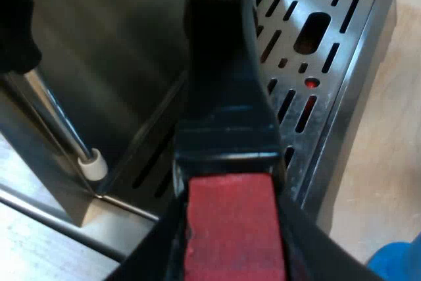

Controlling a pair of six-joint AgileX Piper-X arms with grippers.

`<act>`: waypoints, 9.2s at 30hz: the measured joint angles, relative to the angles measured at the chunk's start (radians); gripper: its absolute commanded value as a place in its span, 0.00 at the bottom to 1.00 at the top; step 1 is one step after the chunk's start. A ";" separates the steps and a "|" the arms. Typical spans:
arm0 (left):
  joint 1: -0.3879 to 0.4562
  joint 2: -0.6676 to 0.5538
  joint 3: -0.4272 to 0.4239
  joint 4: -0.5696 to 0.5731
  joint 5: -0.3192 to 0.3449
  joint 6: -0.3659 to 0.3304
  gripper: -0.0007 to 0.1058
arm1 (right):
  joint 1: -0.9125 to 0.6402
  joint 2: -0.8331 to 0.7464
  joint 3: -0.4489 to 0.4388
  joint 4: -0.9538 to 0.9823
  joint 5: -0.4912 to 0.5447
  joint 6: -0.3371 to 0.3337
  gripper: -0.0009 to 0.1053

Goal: Put the handle in the coffee machine

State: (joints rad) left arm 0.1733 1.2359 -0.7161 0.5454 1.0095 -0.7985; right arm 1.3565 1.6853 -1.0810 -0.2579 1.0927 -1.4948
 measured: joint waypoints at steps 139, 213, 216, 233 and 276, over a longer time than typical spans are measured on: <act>0.026 -0.009 -0.030 0.030 0.035 -0.044 0.01 | -0.365 0.333 -0.055 -0.819 -0.340 -0.524 0.43; 0.118 0.001 -0.115 0.160 -0.052 -0.004 0.01 | -0.365 0.342 -0.055 -0.854 -0.342 -0.531 0.43; 0.115 0.001 -0.115 0.209 -0.038 0.034 0.01 | -0.365 0.342 -0.055 -0.854 -0.342 -0.531 0.43; -0.018 0.001 -0.117 0.364 -0.045 0.072 0.01 | -0.354 0.336 -0.057 -0.786 -0.286 -0.529 0.43; -0.034 0.001 -0.117 0.474 0.004 0.030 0.01 | -0.110 -0.258 0.279 0.057 -0.348 -0.221 0.43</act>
State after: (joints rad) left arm 0.1395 1.2367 -0.8327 1.0189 1.0139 -0.7689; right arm 1.2464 1.4275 -0.8017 -0.2007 0.7452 -1.7162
